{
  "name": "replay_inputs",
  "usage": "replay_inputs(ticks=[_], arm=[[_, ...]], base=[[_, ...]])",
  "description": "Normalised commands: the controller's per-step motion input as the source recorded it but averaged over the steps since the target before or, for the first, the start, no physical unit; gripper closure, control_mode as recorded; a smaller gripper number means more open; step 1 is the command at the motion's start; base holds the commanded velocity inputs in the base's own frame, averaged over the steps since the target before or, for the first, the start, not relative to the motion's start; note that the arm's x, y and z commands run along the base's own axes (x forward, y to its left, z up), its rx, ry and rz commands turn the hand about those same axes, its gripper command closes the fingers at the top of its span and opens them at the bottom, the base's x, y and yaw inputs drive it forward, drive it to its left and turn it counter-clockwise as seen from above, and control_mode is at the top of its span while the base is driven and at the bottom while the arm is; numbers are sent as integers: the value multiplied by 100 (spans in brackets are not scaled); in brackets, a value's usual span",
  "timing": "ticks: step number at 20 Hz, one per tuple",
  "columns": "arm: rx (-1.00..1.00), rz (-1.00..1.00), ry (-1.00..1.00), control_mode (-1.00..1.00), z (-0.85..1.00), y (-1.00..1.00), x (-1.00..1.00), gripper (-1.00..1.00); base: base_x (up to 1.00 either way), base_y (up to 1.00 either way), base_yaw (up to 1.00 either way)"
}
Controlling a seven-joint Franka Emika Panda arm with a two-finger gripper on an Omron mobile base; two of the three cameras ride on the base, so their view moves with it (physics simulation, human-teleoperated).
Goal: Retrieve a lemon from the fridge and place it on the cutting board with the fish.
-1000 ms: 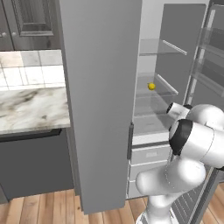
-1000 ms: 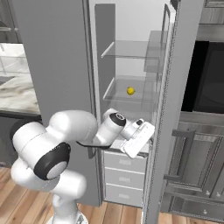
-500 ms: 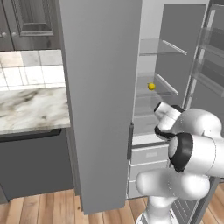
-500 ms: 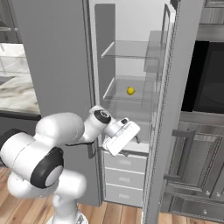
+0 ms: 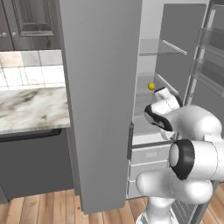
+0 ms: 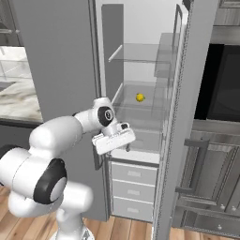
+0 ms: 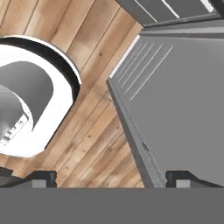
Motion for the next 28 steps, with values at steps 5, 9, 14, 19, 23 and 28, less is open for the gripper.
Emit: replay_inputs(ticks=[5,9,14,19,23,28], arm=[[43,-50,-48,-100,9,56,13,-100],[21,-57,-59,-100,18,71,0,-100],[13,-51,-32,-100,72,57,-28,-100],[0,-32,-4,-100,94,37,-54,-100],[-22,-8,27,-100,46,22,-28,-100],[-13,-2,22,-100,13,8,-49,-100]], base=[[0,0,0],[0,0,0],[0,0,0],[0,0,0],[0,0,0],[0,0,0]])
